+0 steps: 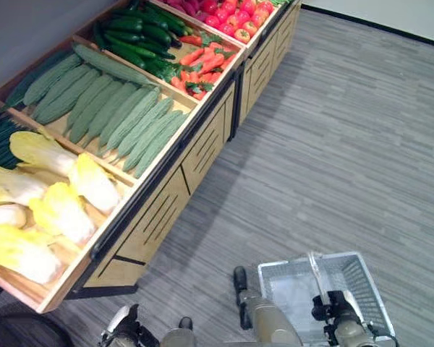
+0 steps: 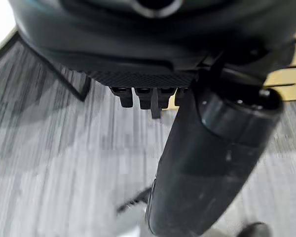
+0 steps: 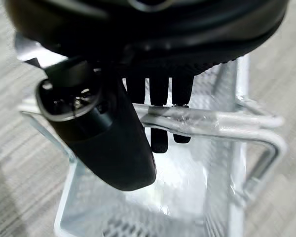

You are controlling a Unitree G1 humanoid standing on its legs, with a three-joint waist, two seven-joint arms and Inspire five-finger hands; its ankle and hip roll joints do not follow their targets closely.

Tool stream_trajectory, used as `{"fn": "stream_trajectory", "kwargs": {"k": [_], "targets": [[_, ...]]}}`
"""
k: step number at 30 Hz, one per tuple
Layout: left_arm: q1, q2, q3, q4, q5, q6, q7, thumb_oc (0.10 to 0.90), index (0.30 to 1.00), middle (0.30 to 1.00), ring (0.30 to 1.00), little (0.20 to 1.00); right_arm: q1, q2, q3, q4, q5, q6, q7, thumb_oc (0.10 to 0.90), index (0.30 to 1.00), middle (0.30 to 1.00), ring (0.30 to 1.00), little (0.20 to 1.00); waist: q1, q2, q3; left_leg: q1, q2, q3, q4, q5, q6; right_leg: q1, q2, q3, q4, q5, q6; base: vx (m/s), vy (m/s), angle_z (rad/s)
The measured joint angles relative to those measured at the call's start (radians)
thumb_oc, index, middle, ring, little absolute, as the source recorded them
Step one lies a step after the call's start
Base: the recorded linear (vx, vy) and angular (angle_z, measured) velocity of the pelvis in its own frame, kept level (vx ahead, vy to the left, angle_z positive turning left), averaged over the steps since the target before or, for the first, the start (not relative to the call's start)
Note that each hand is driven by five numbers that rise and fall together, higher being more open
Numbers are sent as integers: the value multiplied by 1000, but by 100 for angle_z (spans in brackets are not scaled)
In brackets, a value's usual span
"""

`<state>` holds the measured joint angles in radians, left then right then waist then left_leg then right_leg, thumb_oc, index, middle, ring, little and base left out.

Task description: Get the vegetables into the basket

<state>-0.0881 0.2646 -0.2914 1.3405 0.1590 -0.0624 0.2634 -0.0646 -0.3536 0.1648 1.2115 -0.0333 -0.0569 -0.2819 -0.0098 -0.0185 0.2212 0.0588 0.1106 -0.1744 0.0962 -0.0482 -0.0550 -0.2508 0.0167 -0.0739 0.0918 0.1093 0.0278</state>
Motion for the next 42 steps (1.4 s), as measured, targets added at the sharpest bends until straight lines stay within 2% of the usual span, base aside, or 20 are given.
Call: {"fn": "stream_trajectory", "kwargs": {"k": [1,2,4,7,11,13,15,16,17,18,19,20,21,24,26,28,29,30,33,42], "targets": [[-8,-1,-19,-9,0,-10,1,900,1000,1000,1000,1000,9,-14,1,16,0,1,2,400,300,300,300,300,8,-6,-2,-9,-5,-10,16,7,-11,7,1,-15,-6,-4,-13,109,-196,128],[-2,-10,-14,-5,-2,-6,1,900,1000,1000,1000,1000,-9,-34,0,16,-2,0,4,400,300,300,300,300,24,-3,-4,-11,-1,4,18,21,-20,7,16,-24,3,-27,-54,160,-298,64],[0,-8,-16,-3,-3,6,0,900,1000,1000,1000,1000,-44,-58,3,-16,-6,-7,3,400,300,300,300,300,35,-2,-3,-22,22,-7,15,48,-42,11,39,-43,-1,-46,-82,128,-226,22],[-6,-8,-16,-8,-3,6,1,900,1000,1000,1000,1000,-48,-57,30,-18,-8,-7,3,400,300,300,300,300,36,0,-3,-26,26,-12,10,67,-68,31,47,-67,-21,-48,-85,97,-160,21],[-10,-8,-15,-10,-3,3,1,900,1000,1000,1000,1000,-44,-47,42,-20,-8,-27,3,400,300,300,300,300,33,6,-2,-35,31,-20,11,71,-76,47,50,-96,-34,-51,-91,38,-83,25],[-24,-9,-13,-11,-3,5,1,900,1000,1000,1000,1000,-43,-50,42,-23,-8,-34,2,400,300,300,300,300,22,8,-2,-74,27,-6,55,81,-92,54,33,-138,-46,-47,-99,2,-29,58],[-29,-8,-18,-22,-3,5,1,900,1000,1000,1000,1000,-47,-56,41,-22,-8,-30,1,400,300,300,300,300,28,12,2,-90,24,51,64,80,-92,61,22,-158,-47,-55,-111,-55,24,109],[-113,-24,-82,2,27,40,9,900,1000,1000,1000,1000,-29,-72,34,-17,-3,-31,-22,400,300,300,300,300,-26,20,18,-195,54,295,66,69,-116,75,-64,-310,-42,-42,-138,-22,80,212],[-143,-19,-124,10,39,64,20,900,1000,1000,1000,1000,-7,-79,22,-7,-2,-18,-23,400,300,300,300,300,-47,25,20,-229,69,426,20,85,-130,80,-89,-362,-41,-70,-118,87,130,252],[-135,1,-129,-12,33,55,21,900,1000,1000,1000,1000,8,-83,7,3,0,-2,-22,400,300,300,300,300,-42,39,25,-248,75,451,-23,98,-109,82,-90,-355,-31,-75,-112,82,97,101],[-100,24,-124,-51,15,34,22,900,1000,1000,1000,1000,-5,-83,-3,26,0,6,-22,400,300,300,300,300,-7,52,29,-260,99,453,-52,105,-103,81,-77,-341,-22,-85,-96,98,96,15],[-80,30,-112,-49,15,31,22,900,1000,1000,1000,1000,-7,-85,-5,28,0,2,-24,400,300,300,300,300,-2,78,30,-271,125,459,-61,127,-112,93,-62,-345,-23,-93,-81,117,165,-34],[-64,29,-93,-38,11,44,18,900,1000,1000,1000,1000,-7,-84,-5,15,0,-3,-23,400,300,300,300,300,-3,92,31,-271,132,457,-67,148,-100,100,-57,-339,-16,-97,-84,153,237,-39],[-11,7,-73,-36,9,43,11,900,1000,1000,1000,1000,-11,-79,-8,13,0,-14,-24,400,300,300,300,300,-9,93,31,-230,105,431,-69,142,-75,112,-70,-300,-2,-103,-70,117,174,-47],[4,-19,-65,-30,9,32,10,900,1000,1000,1000,1000,25,-74,-10,19,0,5,-22,400,300,300,300,300,-15,105,23,-170,82,430,-94,158,-19,121,-69,-285,43,-125,-29,98,163,-19],[-10,-10,-64,-34,9,23,10,900,1000,1000,1000,1000,43,-52,-7,14,0,-5,-21,400,300,300,300,300,-6,65,13,-164,43,436,-122,153,-6,90,-104,-244,90,-146,-3,54,147,2],[-24,-5,-64,-37,9,22,10,900,1000,1000,1000,1000,47,-32,-8,15,1,1,-21,400,300,300,300,300,-7,28,0,-160,7,438,-141,161,26,70,-137,-225,115,-141,10,55,159,21],[-36,-3,-64,-37,9,23,10,900,1000,1000,1000,1000,48,-20,-7,15,1,2,-21,400,300,300,300,300,-7,13,-10,-153,-19,434,-152,157,45,70,-159,-210,120,-134,26,52,142,30],[-45,10,-59,-48,9,22,13,900,1000,1000,1000,1000,30,-8,-2,16,1,3,-20,400,300,300,300,300,10,12,-14,-146,-48,430,-158,156,56,84,-178,-174,96,-124,51,44,83,16],[-37,26,-51,-50,8,24,18,900,1000,1000,1000,1000,-7,2,-1,31,-3,-4,-18,400,300,300,300,300,25,9,-23,-117,-45,429,-165,145,57,146,-161,-181,25,-114,64,29,54,1]]}}
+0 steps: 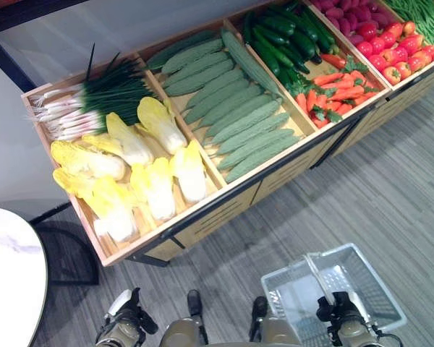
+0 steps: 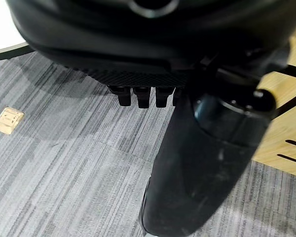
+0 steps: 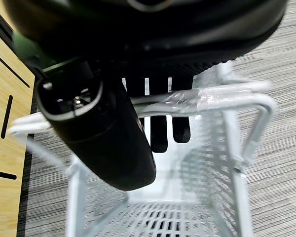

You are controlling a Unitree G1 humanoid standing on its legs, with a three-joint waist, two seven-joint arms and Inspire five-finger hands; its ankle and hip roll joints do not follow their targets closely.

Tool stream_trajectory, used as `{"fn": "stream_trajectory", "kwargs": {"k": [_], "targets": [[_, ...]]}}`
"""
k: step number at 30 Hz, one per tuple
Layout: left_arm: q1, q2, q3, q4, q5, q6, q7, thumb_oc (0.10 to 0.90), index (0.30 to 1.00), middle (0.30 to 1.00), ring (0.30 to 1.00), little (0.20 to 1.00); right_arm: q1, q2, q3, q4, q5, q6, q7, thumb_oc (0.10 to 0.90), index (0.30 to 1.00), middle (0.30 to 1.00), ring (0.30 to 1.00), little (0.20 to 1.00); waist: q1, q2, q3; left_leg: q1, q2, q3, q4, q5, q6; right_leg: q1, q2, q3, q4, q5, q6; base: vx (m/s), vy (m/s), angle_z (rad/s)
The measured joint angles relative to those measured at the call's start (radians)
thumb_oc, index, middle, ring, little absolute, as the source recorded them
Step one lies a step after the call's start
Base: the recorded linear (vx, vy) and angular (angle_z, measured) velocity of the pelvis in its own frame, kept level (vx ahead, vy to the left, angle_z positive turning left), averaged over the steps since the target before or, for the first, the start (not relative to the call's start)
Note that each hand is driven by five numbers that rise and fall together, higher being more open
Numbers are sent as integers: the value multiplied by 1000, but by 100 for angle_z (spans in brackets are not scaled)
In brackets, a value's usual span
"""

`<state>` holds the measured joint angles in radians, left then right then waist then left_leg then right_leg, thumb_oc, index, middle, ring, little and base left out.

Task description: Get the vegetables into the basket

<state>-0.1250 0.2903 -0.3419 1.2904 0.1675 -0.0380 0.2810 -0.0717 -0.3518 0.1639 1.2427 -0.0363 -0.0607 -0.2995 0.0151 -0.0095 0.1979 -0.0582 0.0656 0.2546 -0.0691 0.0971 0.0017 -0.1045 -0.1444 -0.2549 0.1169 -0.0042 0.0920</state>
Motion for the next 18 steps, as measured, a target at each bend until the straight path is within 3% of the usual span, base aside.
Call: {"fn": "stream_trajectory", "kwargs": {"k": [7,10,12,13,14,18], "targets": [[20,1,0,-1,-3,-7,-1,900,1000,1000,1000,1000,3,1,-1,10,-4,5,5,400,300,300,300,300,1,-33,-43,9,-3,1,1,-20,3,1,-6,4,19,-3,6,29,88,-1],[22,0,1,2,-11,-10,-4,900,1000,1000,1000,1000,-3,-4,-1,31,-5,11,6,400,300,300,300,300,6,-40,-46,16,-10,2,-9,-28,12,-40,-24,17,118,-5,15,2,104,1],[20,1,1,5,-16,-12,-4,900,1000,1000,1000,1000,-3,-4,-1,45,-4,13,6,400,300,300,300,300,7,-43,-45,28,-16,-9,-20,-29,16,-82,-34,76,221,-4,15,32,19,14],[19,3,1,6,-30,-13,-4,900,1000,1000,1000,1000,0,-2,-1,45,-1,14,4,400,300,300,300,300,5,-43,-44,34,-20,-23,-24,-22,29,-130,-36,137,308,-3,20,68,-48,28],[17,4,1,3,-31,-13,-4,900,1000,1000,1000,1000,6,0,1,43,-1,14,4,400,300,300,300,300,1,-43,-44,34,-20,-35,-24,-18,36,-152,-36,172,326,-19,40,70,-49,34],[14,10,12,16,-51,-11,-1,900,1000,1000,1000,1000,6,25,9,44,4,13,1,400,300,300,300,300,-4,-42,-38,14,-32,-92,-19,-14,39,-139,-28,309,39,-21,60,82,-105,41]]}}
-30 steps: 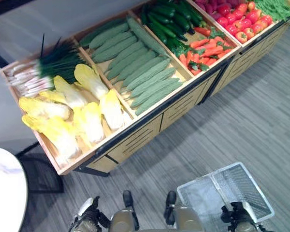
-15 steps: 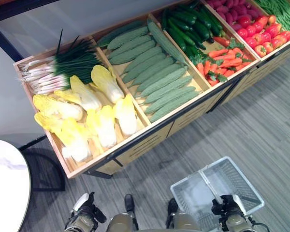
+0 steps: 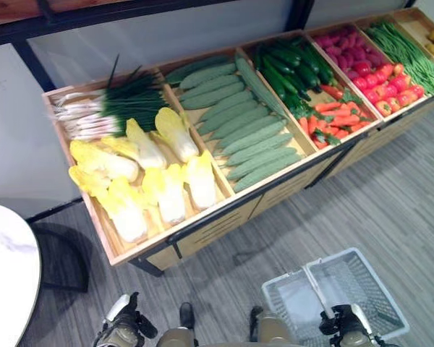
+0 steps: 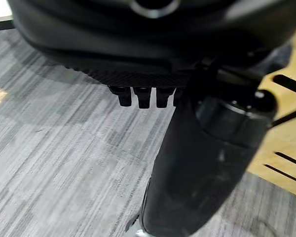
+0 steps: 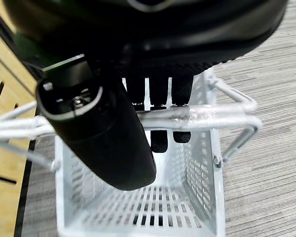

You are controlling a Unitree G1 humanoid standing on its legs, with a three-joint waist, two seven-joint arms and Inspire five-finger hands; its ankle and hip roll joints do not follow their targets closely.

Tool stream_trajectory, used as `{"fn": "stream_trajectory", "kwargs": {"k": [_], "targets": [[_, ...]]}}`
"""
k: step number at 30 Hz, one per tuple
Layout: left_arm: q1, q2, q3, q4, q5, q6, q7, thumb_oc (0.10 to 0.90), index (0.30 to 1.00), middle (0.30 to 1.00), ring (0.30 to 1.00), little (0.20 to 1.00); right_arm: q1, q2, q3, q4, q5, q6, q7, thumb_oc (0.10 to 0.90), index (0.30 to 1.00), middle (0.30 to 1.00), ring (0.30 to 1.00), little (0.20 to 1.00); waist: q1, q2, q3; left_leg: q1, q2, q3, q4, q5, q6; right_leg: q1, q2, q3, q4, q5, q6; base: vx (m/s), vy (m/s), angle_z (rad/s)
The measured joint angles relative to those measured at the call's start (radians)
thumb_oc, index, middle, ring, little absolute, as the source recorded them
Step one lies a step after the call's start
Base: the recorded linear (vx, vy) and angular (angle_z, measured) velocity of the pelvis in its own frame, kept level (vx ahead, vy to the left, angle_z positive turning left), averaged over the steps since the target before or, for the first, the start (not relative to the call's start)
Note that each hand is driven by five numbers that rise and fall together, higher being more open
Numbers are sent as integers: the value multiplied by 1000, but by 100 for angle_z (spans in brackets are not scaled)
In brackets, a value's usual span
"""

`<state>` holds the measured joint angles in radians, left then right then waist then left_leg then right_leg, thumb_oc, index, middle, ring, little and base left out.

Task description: Get the vegetables into the basket

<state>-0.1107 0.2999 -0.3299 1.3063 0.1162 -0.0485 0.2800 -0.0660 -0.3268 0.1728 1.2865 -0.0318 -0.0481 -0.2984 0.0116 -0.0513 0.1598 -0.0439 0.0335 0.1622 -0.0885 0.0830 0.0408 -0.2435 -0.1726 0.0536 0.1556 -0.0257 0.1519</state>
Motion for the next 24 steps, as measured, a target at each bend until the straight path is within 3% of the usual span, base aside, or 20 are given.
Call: {"fn": "stream_trajectory", "kwargs": {"k": [2,3,4,5,6,11,14,17,19,20,21,22,24], "targets": [[-2,-2,19,28,0,1,-2,900,1000,1000,1000,1000,-4,2,12,-6,1,-2,-2,400,300,300,300,300,-15,-1,18,1,-2,-43,0,5,-16,21,25,64,-117,55,-3,52,-145,69],[1,4,22,29,0,0,-2,900,1000,1000,1000,1000,3,7,13,-3,1,-2,-2,400,300,300,300,300,-21,-16,21,5,-12,-67,-1,5,-32,37,24,71,-141,75,-9,32,-182,87],[1,6,25,28,0,0,-2,900,1000,1000,1000,1000,10,13,12,2,1,-1,-3,400,300,300,300,300,-29,-26,32,14,-17,-94,-5,6,-51,50,26,89,-138,140,-14,21,-206,78],[3,-3,25,27,0,-1,-1,900,1000,1000,1000,1000,8,10,10,13,3,6,-9,400,300,300,300,300,-27,-15,37,11,6,-100,-5,5,-58,52,48,75,-135,129,-25,16,-296,49],[21,-8,28,18,0,-3,-2,900,1000,1000,1000,1000,5,6,8,5,3,4,-6,400,300,300,300,300,-25,19,32,8,48,-111,0,4,-75,67,82,47,-152,134,-34,6,-309,26],[34,-12,28,23,-1,-1,-10,900,1000,1000,1000,1000,-1,-7,9,-16,0,-1,0,400,300,300,300,300,-27,42,41,-16,141,-141,34,15,-95,86,168,-33,-162,125,-103,25,-304,20],[21,-21,27,16,-2,-5,-13,900,1000,1000,1000,1000,-3,-29,8,-18,-1,-4,0,400,300,300,300,300,-25,57,50,-25,156,-138,55,36,-102,97,186,-56,-156,111,-133,-9,-195,28],[-6,-31,26,11,-10,-4,-16,900,1000,1000,1000,1000,-10,-52,4,-21,-6,-17,1,400,300,300,300,300,-24,72,59,-66,160,-154,97,130,-179,98,188,-92,-138,84,-172,-59,-207,40],[-35,-35,27,15,-20,-2,-17,900,1000,1000,1000,1000,-10,-60,-3,-22,-10,-18,3,400,300,300,300,300,-25,53,71,-83,136,-148,103,228,-208,104,160,-123,-141,80,-201,-54,-81,46],[-33,-39,27,22,-20,-1,-17,900,1000,1000,1000,1000,-10,-73,-2,-25,-10,-20,3,400,300,300,300,300,-30,53,70,-81,115,-129,190,123,-201,107,148,-128,-142,82,-212,-31,-35,25],[-33,-39,29,25,-20,1,-16,900,1000,1000,1000,1000,-8,-75,-2,-23,-10,-19,3,400,300,300,300,300,-40,53,70,-71,107,-123,222,69,-187,111,147,-136,-147,85,-216,-8,9,17],[-26,-40,29,28,-21,3,-16,900,1000,1000,1000,1000,-4,-73,-2,-17,-9,-20,3,400,300,300,300,300,-58,55,69,-47,104,-120,203,35,-180,118,150,-148,-151,85,-215,16,42,29],[-28,-42,29,21,-22,3,-15,900,1000,1000,1000,1000,2,-68,-3,-11,-9,-18,3,400,300,300,300,300,-65,58,67,3,107,-101,119,23,-176,120,162,-164,-163,96,-199,26,73,31]]}}
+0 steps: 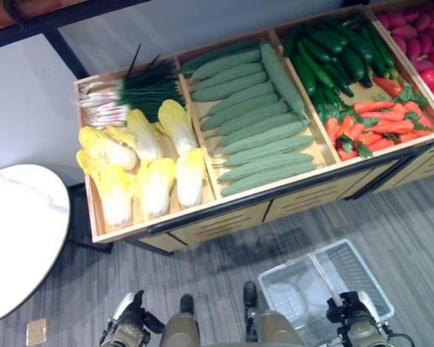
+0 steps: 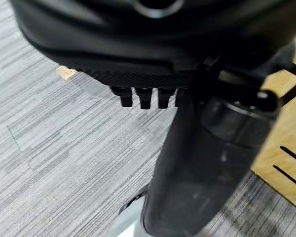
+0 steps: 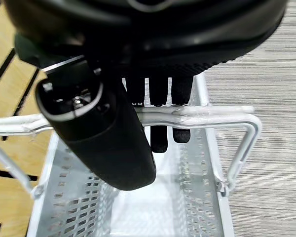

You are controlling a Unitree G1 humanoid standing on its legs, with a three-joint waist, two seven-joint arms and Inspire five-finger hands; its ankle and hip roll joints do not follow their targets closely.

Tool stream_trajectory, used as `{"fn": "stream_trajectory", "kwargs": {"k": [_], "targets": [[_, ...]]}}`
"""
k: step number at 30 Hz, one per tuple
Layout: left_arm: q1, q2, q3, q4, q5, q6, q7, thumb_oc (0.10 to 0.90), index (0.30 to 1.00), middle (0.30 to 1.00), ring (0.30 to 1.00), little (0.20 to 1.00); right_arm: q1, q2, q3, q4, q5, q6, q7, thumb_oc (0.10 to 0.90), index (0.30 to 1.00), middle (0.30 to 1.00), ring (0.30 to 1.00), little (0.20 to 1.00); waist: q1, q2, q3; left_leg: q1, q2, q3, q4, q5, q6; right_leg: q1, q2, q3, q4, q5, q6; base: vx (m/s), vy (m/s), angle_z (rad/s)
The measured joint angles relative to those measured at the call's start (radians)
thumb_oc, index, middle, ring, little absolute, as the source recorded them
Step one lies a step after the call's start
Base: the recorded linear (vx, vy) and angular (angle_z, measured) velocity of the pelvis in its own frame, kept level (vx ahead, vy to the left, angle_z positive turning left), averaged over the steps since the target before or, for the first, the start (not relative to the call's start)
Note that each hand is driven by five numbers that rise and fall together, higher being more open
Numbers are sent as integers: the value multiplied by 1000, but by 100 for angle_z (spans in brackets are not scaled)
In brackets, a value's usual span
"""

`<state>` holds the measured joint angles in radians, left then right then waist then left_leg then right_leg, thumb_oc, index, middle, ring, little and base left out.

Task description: Get the vegetables into the basket

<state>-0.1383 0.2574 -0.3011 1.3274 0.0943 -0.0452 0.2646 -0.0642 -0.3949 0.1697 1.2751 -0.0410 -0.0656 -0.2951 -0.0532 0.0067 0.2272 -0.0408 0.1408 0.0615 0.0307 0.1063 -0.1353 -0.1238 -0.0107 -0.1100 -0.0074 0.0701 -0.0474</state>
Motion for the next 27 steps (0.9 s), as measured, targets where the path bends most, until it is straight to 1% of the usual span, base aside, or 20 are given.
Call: {"fn": "stream_trajectory", "kwargs": {"k": [1,3,5,6,8,10,12,13,14,15,16,17,18,20,23,24,27], "targets": [[1,-7,4,-3,0,-5,0,900,1000,1000,1000,1000,4,2,-6,8,0,7,0,400,300,300,300,300,0,11,-6,25,1,12,-48,-2,4,1,8,-4,-6,5,7,33,94,15],[6,-26,36,-2,-8,-4,1,900,1000,1000,1000,1000,0,3,-7,17,0,13,0,400,300,300,300,300,5,11,-7,60,1,17,-109,-4,12,5,23,-4,-11,10,9,23,104,-3],[10,-43,63,3,-33,-4,6,900,1000,1000,1000,1000,2,4,-15,17,1,14,-4,400,300,300,300,300,6,13,-8,75,1,37,-123,-11,19,10,31,-4,-10,17,7,7,89,-7],[10,-45,65,4,-37,-4,12,900,1000,1000,1000,1000,4,4,-17,16,1,14,-7,400,300,300,300,300,7,13,-8,79,-1,37,-120,-24,27,10,30,-4,-10,20,11,2,55,-3],[10,-44,80,4,-42,-4,22,900,1000,1000,1000,1000,4,6,-17,19,1,15,-9,400,300,300,300,300,11,14,-8,82,-8,38,-118,-56,27,8,24,0,-10,27,29,-4,50,-4],[16,-35,92,8,-61,-3,43,900,1000,1000,1000,1000,7,20,-17,23,1,15,-10,400,300,300,300,300,16,9,-11,79,-32,40,-117,-67,41,3,-2,5,-9,31,52,9,65,-2],[30,-34,155,13,-84,-3,71,900,1000,1000,1000,1000,9,37,-17,36,1,14,-11,400,300,300,300,300,17,9,-14,81,-45,45,-115,-73,51,3,-14,11,-9,31,66,26,37,-5],[38,-32,184,15,-98,-3,90,900,1000,1000,1000,1000,11,48,-16,37,1,15,-11,400,300,300,300,300,19,8,-17,83,-47,48,-115,-75,55,4,-16,14,-10,32,68,17,13,-15],[57,-30,267,18,-141,-5,133,900,1000,1000,1000,1000,22,66,-23,43,2,14,-25,400,300,300,300,300,28,7,-23,90,-49,58,-115,-77,59,9,-16,22,-14,35,68,34,10,-14],[62,-26,310,24,-162,-4,156,900,1000,1000,1000,1000,34,72,-27,43,2,11,-26,400,300,300,300,300,32,7,-28,93,-49,59,-115,-78,60,13,-16,22,-17,37,66,44,4,-9],[65,-20,325,26,-179,-3,174,900,1000,1000,1000,1000,42,75,-27,44,2,10,-26,400,300,300,300,300,33,9,-35,95,-48,58,-115,-78,60,17,-16,21,-21,37,66,44,4,1],[68,-18,389,45,-218,-8,198,900,1000,1000,1000,1000,45,79,-28,57,1,9,-32,400,300,300,300,300,36,8,-41,99,-48,59,-116,-78,61,26,-15,20,-32,40,66,54,-1,1],[69,-8,505,57,-286,-15,249,900,1000,1000,1000,1000,48,87,-32,62,0,7,-44,400,300,300,300,300,36,1,-55,111,-45,60,-115,-79,61,47,-11,20,-53,47,64,59,-2,1],[71,15,552,78,-353,-16,305,900,1000,1000,1000,1000,49,86,-35,62,-1,3,-58,400,300,300,300,300,37,-5,-79,113,-43,60,-116,-82,59,58,-8,19,-74,48,71,63,5,1],[67,52,639,81,-436,-25,354,900,1000,1000,1000,1000,44,80,-35,66,-3,7,-64,400,300,300,300,300,40,-13,-91,125,-42,60,-116,-84,56,74,-6,19,-79,50,72,48,23,1],[62,88,676,84,-513,-29,390,900,1000,1000,1000,1000,46,75,-34,70,-6,9,-64,400,300,300,300,300,40,-18,-107,126,-41,61,-116,-84,56,75,-6,20,-79,50,72,40,27,-3],[59,148,683,85,-557,-44,418,900,1000,1000,1000,1000,55,59,-32,74,-29,10,-66,400,300,300,300,300,40,-20,-122,130,-44,63,-116,-85,57,76,-8,24,-79,52,75,4,27,-4]]}}
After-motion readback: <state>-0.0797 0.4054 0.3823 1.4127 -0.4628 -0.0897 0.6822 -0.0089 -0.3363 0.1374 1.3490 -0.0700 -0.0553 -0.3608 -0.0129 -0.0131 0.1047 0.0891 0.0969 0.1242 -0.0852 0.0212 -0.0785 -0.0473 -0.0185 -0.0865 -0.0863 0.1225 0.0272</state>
